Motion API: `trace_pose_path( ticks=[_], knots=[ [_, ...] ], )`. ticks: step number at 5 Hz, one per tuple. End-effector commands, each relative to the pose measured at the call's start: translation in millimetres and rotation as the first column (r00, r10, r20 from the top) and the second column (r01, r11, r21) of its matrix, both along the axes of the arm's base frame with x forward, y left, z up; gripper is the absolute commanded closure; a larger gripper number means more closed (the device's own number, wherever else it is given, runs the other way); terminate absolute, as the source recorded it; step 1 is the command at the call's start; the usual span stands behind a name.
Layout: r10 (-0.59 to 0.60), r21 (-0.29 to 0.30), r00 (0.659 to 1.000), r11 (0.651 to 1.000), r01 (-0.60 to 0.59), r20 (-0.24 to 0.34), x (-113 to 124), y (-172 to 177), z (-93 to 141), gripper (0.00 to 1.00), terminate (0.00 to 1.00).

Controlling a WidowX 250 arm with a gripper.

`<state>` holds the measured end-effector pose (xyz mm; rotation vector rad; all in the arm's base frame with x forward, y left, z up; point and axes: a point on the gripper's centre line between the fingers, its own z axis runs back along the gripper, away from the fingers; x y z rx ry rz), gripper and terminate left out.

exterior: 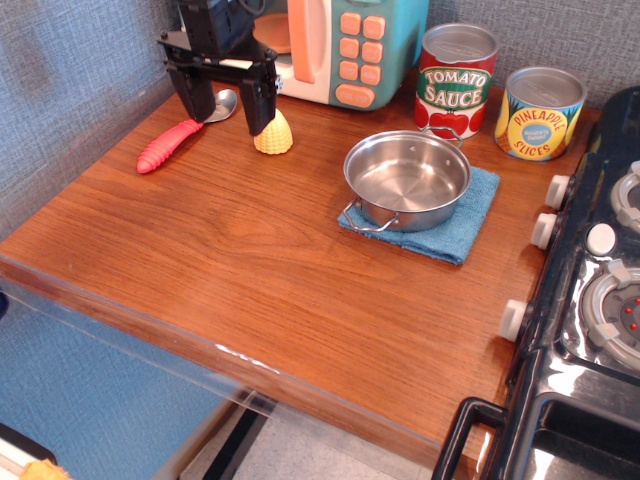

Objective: Put potato between the red spoon and the pan

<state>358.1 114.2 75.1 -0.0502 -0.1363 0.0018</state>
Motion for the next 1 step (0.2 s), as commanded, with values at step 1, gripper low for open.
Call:
trace_pose_path(
  ticks=[1],
  knots=[
    [0.011,0.031,0.997,0.999,-0.013,0.081,-4.4,5.9,33.7,0.0,1.0]
  ],
)
